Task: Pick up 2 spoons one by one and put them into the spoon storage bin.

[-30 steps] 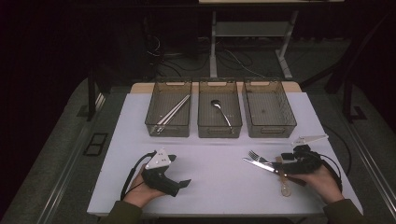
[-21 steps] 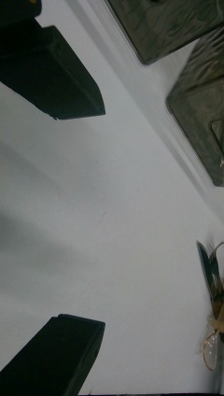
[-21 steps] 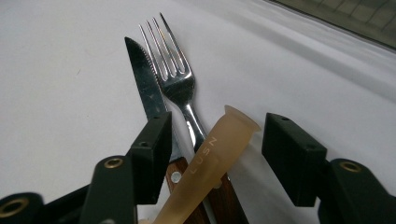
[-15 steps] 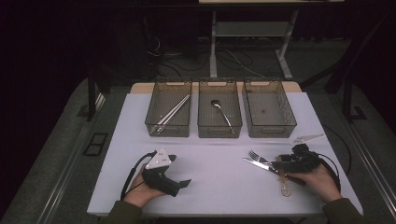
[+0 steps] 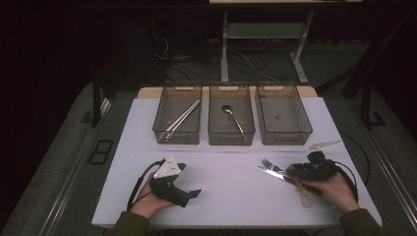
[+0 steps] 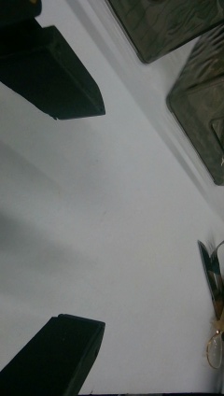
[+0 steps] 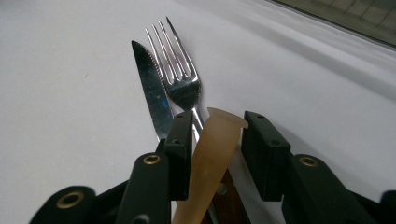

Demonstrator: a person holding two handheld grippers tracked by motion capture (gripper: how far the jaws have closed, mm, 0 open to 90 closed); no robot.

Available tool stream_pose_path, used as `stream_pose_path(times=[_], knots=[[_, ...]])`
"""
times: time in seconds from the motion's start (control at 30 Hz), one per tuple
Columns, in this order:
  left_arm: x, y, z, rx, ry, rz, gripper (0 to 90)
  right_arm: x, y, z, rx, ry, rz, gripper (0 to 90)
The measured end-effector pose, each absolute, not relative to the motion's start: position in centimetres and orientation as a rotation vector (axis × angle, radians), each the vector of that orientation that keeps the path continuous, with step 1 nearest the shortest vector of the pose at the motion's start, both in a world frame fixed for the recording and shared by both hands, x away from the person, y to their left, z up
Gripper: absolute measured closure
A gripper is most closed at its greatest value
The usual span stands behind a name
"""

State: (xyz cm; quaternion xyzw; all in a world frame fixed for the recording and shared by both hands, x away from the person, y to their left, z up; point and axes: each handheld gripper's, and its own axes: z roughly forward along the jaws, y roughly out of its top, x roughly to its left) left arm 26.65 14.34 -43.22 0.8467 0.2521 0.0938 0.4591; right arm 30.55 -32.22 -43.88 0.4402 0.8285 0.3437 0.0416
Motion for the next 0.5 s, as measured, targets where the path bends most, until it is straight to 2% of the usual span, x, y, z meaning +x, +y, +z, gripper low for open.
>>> stream_pose_path(times=[0.5], knots=[[26.64, 14.32, -43.22, 2.084, 0.616, 0.224, 0.0, 30.22, -31.69, -43.25, 1.316, 2.571, 1.088, 72.1]])
